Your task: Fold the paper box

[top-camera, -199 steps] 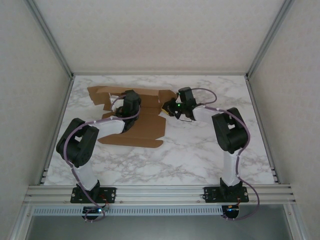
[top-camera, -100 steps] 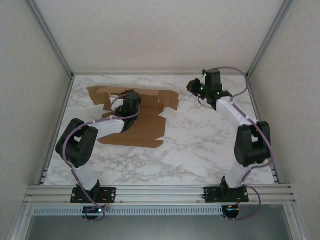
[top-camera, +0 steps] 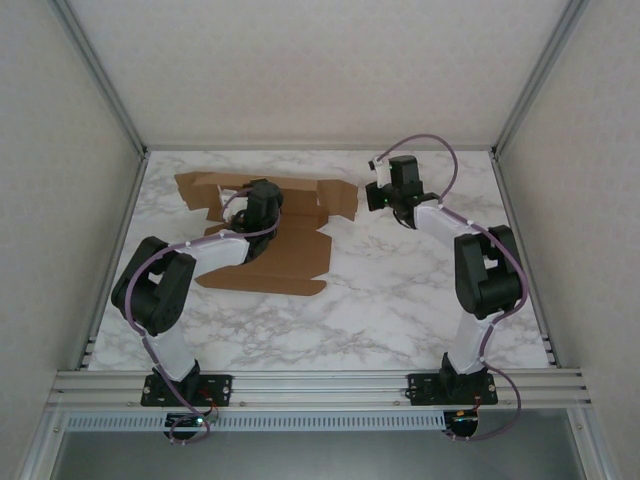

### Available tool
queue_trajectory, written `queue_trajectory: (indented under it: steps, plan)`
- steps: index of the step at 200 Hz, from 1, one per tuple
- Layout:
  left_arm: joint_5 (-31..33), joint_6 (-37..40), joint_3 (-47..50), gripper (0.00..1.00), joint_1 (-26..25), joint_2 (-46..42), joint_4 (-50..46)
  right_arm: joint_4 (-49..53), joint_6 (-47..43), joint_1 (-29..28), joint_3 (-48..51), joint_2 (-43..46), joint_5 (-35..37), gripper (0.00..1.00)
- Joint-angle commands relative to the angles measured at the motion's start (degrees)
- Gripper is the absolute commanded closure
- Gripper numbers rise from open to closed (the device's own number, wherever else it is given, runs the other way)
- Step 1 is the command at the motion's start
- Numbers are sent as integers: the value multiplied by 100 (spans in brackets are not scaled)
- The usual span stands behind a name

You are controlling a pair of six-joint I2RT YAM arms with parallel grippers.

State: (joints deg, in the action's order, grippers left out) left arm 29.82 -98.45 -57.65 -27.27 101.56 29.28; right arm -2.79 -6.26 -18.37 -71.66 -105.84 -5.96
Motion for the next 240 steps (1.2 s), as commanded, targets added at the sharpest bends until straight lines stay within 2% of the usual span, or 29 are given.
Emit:
queue_trajectory:
  steps: [1, 23, 42, 87, 142, 156, 183, 214, 240]
  plan:
    - [-153, -225, 85, 100, -16, -12, -616, -521, -1492, 62, 147, 40, 289, 91]
    - [-154, -175, 96, 100, 0, -64, -655, -467, -1750, 91, 30, -66, -336, 88]
    - [-159, -165, 113, 100, 2, -92, -668, -412, -1760, 55, 4, -79, -933, 79]
    - [-213, -192, 109, 100, -7, -71, -649, -21, -1755, -103, -94, -87, -1861, 74]
    - [-231, -188, 81, 100, -53, -31, -643, -28, -1475, -347, -398, -362, -1899, 71]
    - [-234, -187, 52, 100, -75, -27, -667, -3, -1483, -430, -554, -478, -1775, 67]
    - [-240, -150, 43, 100, -88, -60, -703, -72, -1427, -517, -843, -703, -1533, 67]
    - [-249, -139, 40, 100, -95, -77, -738, 46, -1406, -562, -1123, -900, -1586, 67]
    - [-214, -146, 27, 100, -85, -104, -806, -109, -1452, -515, -887, -735, -1434, 69]
